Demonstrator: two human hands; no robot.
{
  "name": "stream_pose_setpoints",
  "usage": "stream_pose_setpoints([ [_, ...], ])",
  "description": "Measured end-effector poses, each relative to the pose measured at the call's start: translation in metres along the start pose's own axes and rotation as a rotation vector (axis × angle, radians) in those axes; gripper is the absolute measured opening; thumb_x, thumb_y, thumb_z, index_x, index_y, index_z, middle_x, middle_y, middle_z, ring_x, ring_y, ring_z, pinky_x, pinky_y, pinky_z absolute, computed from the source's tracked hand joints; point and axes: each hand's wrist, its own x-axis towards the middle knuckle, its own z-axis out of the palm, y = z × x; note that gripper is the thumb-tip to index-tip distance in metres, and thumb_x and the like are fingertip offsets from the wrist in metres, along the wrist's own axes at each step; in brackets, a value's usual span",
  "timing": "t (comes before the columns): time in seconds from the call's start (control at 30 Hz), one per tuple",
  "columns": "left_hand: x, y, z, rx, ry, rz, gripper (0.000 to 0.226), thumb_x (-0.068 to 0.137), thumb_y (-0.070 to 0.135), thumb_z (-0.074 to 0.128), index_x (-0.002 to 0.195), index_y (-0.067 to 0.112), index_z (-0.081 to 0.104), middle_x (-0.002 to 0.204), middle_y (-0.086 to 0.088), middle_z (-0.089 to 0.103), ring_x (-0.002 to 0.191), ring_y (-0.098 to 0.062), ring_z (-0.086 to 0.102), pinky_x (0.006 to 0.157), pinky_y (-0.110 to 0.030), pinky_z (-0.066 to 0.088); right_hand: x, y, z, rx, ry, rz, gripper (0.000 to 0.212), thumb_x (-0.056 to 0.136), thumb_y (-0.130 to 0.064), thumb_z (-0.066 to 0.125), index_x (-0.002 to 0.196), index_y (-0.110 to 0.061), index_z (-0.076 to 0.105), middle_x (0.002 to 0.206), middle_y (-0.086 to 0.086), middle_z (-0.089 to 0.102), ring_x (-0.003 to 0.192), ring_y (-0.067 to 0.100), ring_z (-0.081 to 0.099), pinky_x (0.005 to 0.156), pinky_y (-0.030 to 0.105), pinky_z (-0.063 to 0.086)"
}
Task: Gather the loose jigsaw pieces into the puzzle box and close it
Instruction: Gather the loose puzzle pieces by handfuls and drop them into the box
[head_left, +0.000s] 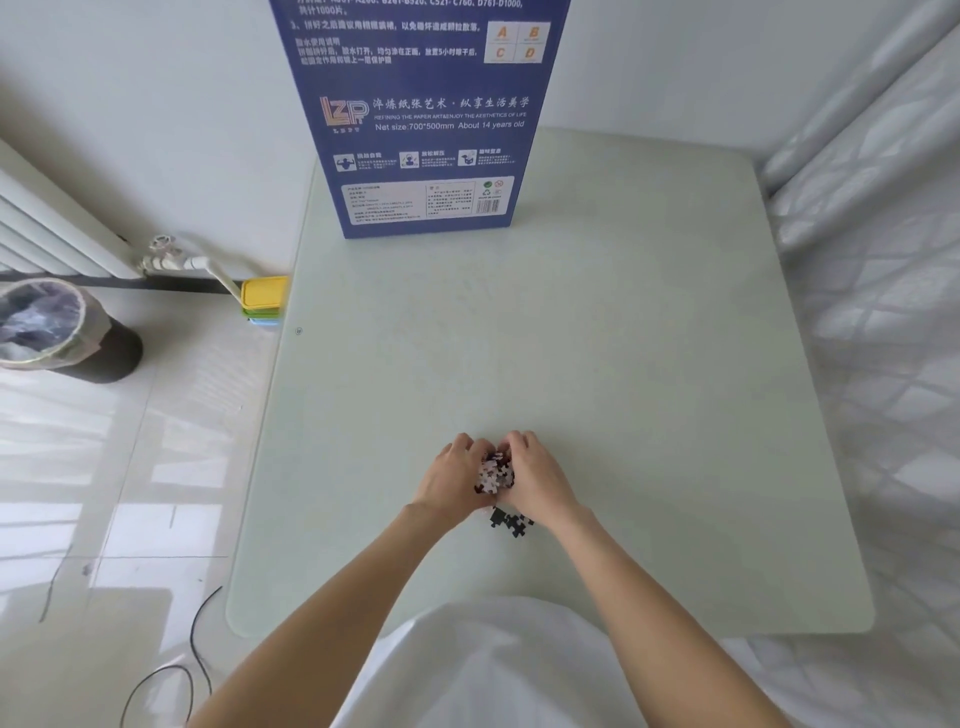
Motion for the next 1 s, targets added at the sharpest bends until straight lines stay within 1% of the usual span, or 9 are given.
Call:
stream_pose_setpoints([
  [0.13,0.002,-0.001,-0.003,0.030,-0.024,0.041,0.050,0.076,0.024,0.073,0.120,0.019,0.051,0.113,-0.005,0.049,0.101,-0.024,0.054,0.080,-0.023,0.038,-0.001,0.001,-0.001,-0.018,-0.008,0.012,0.067,0.058,-0.038,0.085,0.106,-0.008,0.049,0.107,0.007,0.043,0.095,0.024,0.048,0.080,0.032,0.043],
  [0.23,0.004,-0.003,-0.007,0.034,-0.019,0.069,0.041,0.080,0.022,0.069,0.119,0.019,0.055,0.112,-0.005,0.052,0.097,-0.025,0.057,0.080,-0.025,0.041,0.000,0.001,-0.004,-0.093,-0.016,-0.024,0.049,0.071,-0.027,0.078,0.106,-0.009,0.048,0.108,0.007,0.043,0.097,0.025,0.051,0.076,0.030,0.041],
  [0.3,0.005,-0.004,-0.009,0.046,-0.004,0.081,0.037,0.082,0.021,0.066,0.118,0.020,0.058,0.111,-0.005,0.055,0.095,-0.026,0.059,0.080,-0.025,0.042,0.000,0.002,-0.006,-0.103,-0.023,-0.034,0.044,0.075,-0.020,0.073,0.109,-0.010,0.047,0.109,0.006,0.046,0.097,0.025,0.053,0.073,0.027,0.039],
  [0.43,0.007,-0.003,-0.009,0.049,0.017,0.093,0.031,0.082,0.021,0.066,0.113,0.019,0.060,0.107,-0.004,0.056,0.091,-0.025,0.060,0.076,-0.024,0.042,-0.001,0.004,-0.010,-0.096,-0.038,-0.023,0.040,0.078,-0.019,0.069,0.111,-0.013,0.048,0.108,0.005,0.051,0.095,0.026,0.055,0.072,0.030,0.040],
  [0.5,0.009,-0.003,-0.009,0.038,0.028,0.095,0.029,0.081,0.020,0.067,0.108,0.017,0.059,0.106,-0.004,0.056,0.089,-0.025,0.061,0.074,-0.024,0.041,-0.003,0.004,-0.009,-0.094,-0.032,-0.012,0.034,0.080,-0.020,0.067,0.110,-0.013,0.052,0.106,0.005,0.051,0.094,0.026,0.055,0.069,0.028,0.037],
  [0.6,0.011,-0.004,-0.010,-0.005,0.030,0.082,0.025,0.080,0.020,0.067,0.103,0.015,0.058,0.100,-0.003,0.060,0.084,-0.024,0.060,0.070,-0.024,0.040,-0.003,0.006,-0.008,-0.058,-0.024,0.007,0.030,0.081,-0.020,0.066,0.109,-0.012,0.057,0.103,0.004,0.050,0.093,0.025,0.055,0.069,0.026,0.034],
  [0.77,0.011,-0.008,-0.016,-0.127,0.037,0.031,0.021,0.081,0.019,0.067,0.101,0.014,0.061,0.092,-0.002,0.068,0.080,-0.020,0.059,0.066,-0.024,0.037,-0.002,0.010,-0.014,0.010,-0.015,0.020,0.028,0.079,-0.021,0.069,0.104,-0.014,0.060,0.104,0.004,0.060,0.092,0.024,0.057,0.078,0.031,0.042],
  [0.87,0.010,-0.014,-0.019,-0.206,0.059,-0.011,0.018,0.082,0.023,0.067,0.099,0.016,0.066,0.091,0.000,0.070,0.081,-0.019,0.060,0.067,-0.022,0.038,-0.001,0.013,-0.020,0.052,-0.008,0.062,0.027,0.080,-0.024,0.069,0.102,-0.012,0.059,0.092,0.006,0.063,0.076,0.023,0.054,0.066,0.030,0.037],
  [1.0,0.008,-0.021,-0.023,-0.280,0.069,-0.046,0.017,0.083,0.028,0.068,0.092,0.014,0.068,0.079,-0.001,0.067,0.070,-0.018,0.054,0.059,-0.022,0.034,-0.001,0.018,-0.024,0.128,0.015,0.076,0.029,0.081,-0.025,0.070,0.106,-0.013,0.063,0.106,0.007,0.067,0.089,0.026,0.059,0.073,0.029,0.039],
])
